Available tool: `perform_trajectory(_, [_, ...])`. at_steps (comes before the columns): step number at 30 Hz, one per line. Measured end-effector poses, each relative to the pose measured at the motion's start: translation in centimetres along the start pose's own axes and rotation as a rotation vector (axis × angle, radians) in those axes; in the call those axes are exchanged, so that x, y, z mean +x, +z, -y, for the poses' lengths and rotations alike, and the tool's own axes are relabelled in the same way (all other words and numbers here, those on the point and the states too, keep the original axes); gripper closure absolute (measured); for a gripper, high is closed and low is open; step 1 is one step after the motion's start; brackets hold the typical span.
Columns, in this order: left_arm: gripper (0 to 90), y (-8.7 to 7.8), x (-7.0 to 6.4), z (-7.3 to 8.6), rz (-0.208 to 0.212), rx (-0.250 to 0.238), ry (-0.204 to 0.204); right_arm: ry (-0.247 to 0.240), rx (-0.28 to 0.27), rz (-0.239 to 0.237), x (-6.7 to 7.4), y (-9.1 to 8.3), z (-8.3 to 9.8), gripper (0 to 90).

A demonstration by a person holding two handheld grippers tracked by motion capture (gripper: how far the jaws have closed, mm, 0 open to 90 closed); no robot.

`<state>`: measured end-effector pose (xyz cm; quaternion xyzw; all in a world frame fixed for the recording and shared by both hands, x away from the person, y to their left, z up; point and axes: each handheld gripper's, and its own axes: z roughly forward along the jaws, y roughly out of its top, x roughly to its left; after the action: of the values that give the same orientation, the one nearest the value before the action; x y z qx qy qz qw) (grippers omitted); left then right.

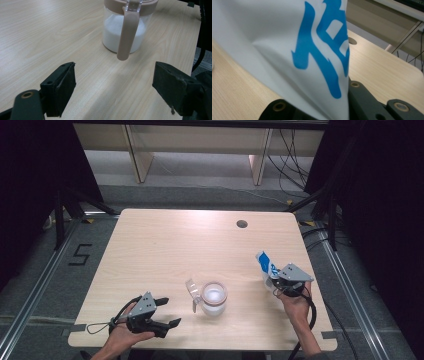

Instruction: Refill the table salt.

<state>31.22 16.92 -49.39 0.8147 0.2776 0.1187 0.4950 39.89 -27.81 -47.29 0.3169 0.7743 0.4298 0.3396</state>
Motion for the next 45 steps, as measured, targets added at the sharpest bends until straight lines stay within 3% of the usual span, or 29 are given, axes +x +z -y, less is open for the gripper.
perform_trajectory(3, [17.9, 0.0, 0.0, 0.0, 0.000, 0.000, 0.000, 0.040, -0.030, 0.007, -0.2, 0.1, 0.2, 88.1])
perform_trajectory(4, [17.9, 0.0, 0.0, 0.0, 0.000, 0.000, 0.000, 0.062, -0.010, -0.010, -0.3, -0.1, 0.3, 88.1])
perform_trajectory(5, [17.9, 0.0, 0.0, 0.0, -0.001, 0.000, 0.000, 0.050, -0.033, 0.000, -0.4, 0.0, 0.4, 88.1])
perform_trajectory(6, [18.0, 0.0, 0.0, 0.0, 0.000, 0.000, 0.000, 0.090, -0.023, -0.013, -0.3, 0.0, 0.5, 88.1])
perform_trajectory(7, [17.9, 0.0, 0.0, 0.0, 0.001, 0.002, 0.001, 0.079, -0.035, -0.006, -0.6, 0.1, 0.6, 88.1])
perform_trajectory(10, [17.9, 0.0, 0.0, 0.0, -0.001, 0.000, 0.000, 0.103, -0.019, -0.007, -0.7, 0.1, 0.9, 88.2])
perform_trajectory(11, [17.9, 0.0, 0.0, 0.0, 0.000, 0.000, 0.001, 0.139, -0.016, -0.020, -0.7, 0.2, 1.1, 88.2])
perform_trajectory(12, [17.9, 0.0, 0.0, 0.0, 0.000, 0.001, 0.003, 0.134, -0.019, -0.015, -0.9, 0.1, 1.2, 88.2])
perform_trajectory(13, [17.9, 0.0, 0.0, 0.0, 0.000, 0.001, 0.001, 0.160, -0.019, -0.015, -0.9, 0.2, 1.3, 88.2])
perform_trajectory(14, [17.9, 0.0, 0.0, 0.0, 0.000, 0.001, 0.001, 0.147, -0.039, 0.002, -1.1, 0.3, 1.4, 88.2])
perform_trajectory(15, [17.9, 0.0, 0.0, 0.0, 0.000, 0.000, 0.000, 0.170, -0.017, -0.014, -1.1, 0.1, 1.4, 88.2])
perform_trajectory(16, [18.0, 0.0, 0.0, 0.0, 0.000, 0.000, 0.000, 0.157, -0.014, -0.004, -1.3, 0.1, 1.6, 88.2])
perform_trajectory(20, [17.9, 0.0, 0.0, 0.0, 0.000, 0.001, 0.000, 0.192, 0.023, -0.003, -1.6, 0.3, 2.2, 87.6])
perform_trajectory(24, [17.9, 0.0, 0.0, 0.0, 0.000, 0.001, 0.000, 0.210, 0.019, -0.008, -1.8, 0.2, 2.4, 85.9])
perform_trajectory(25, [17.9, 0.0, 0.0, 0.0, 0.002, 0.001, 0.007, 0.243, 0.025, -0.006, -1.6, 0.1, 2.5, 84.9])
perform_trajectory(29, [18.0, 0.0, 0.0, 0.0, 0.001, 0.000, 0.002, 0.217, 0.029, -0.014, -1.7, 0.0, 2.5, 82.9])
perform_trajectory(35, [18.0, 0.0, 0.0, 0.0, 0.000, 0.001, 0.003, 0.254, 0.038, 0.000, -1.6, -0.2, 2.7, 78.3])
perform_trajectory(36, [18.0, 0.0, 0.0, 0.0, 0.000, 0.001, 0.001, 0.240, 0.027, -0.007, -1.8, -0.2, 2.7, 77.7])
perform_trajectory(37, [18.0, 0.0, 0.0, 0.0, 0.002, 0.001, 0.007, 0.276, 0.036, -0.006, -1.6, -0.3, 2.6, 76.6])
perform_trajectory(38, [17.9, 0.0, 0.0, 0.0, 0.002, 0.001, 0.006, 0.250, 0.026, -0.007, -1.8, -0.3, 2.7, 75.7])
perform_trajectory(42, [17.9, 0.0, 0.0, 0.0, 0.002, 0.001, 0.008, 0.255, 0.018, -0.013, -1.8, -0.3, 2.7, 71.6])
perform_trajectory(43, [17.9, 0.0, 0.0, 0.0, 0.002, 0.001, 0.007, 0.282, 0.020, -0.008, -1.6, -0.5, 2.6, 70.9])
perform_trajectory(45, [18.0, 0.0, 0.0, 0.0, 0.002, 0.001, 0.008, 0.252, 0.021, -0.010, -1.8, -0.6, 2.6, 69.4])
